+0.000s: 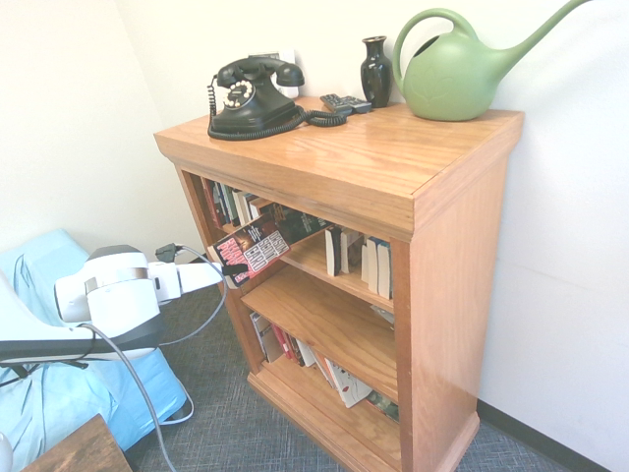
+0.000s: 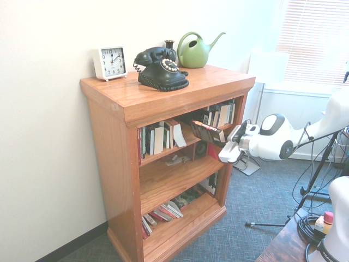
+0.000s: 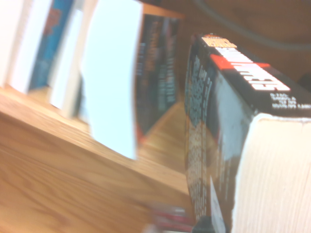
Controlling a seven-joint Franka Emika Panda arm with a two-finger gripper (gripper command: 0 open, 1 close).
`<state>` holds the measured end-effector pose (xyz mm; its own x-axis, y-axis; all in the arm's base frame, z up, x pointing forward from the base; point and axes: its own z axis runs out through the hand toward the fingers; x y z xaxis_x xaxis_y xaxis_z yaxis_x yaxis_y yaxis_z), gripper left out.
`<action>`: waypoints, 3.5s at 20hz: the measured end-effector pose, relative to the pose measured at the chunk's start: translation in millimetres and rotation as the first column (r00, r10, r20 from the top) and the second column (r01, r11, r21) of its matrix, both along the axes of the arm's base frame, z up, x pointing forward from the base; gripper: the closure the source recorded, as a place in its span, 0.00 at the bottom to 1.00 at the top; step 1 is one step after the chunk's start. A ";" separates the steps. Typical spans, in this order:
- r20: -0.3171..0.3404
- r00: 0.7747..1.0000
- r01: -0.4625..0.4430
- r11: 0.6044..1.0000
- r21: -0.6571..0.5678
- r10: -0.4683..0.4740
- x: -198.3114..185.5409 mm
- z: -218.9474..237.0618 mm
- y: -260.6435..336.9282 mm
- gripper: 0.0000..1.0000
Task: Organize the shelf
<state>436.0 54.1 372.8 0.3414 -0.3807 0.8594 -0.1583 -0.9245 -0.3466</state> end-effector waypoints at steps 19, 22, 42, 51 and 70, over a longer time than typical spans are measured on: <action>0.026 0.994 -0.107 0.978 0.177 0.104 111.8 -14.4 -55.6 1.00; 0.041 0.990 -0.140 0.971 0.192 0.135 147.6 -23.4 -59.0 1.00; 0.073 0.979 -0.201 0.953 0.227 0.190 239.4 -48.0 -30.9 0.00; 0.073 0.979 -0.204 0.951 0.232 0.192 235.3 -47.0 -30.4 0.00; 0.086 0.978 -0.205 0.948 0.245 0.189 168.4 0.5 -7.7 0.00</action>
<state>604.4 46.4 373.3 0.3818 -0.5169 0.7662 0.0469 -0.8171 -0.5746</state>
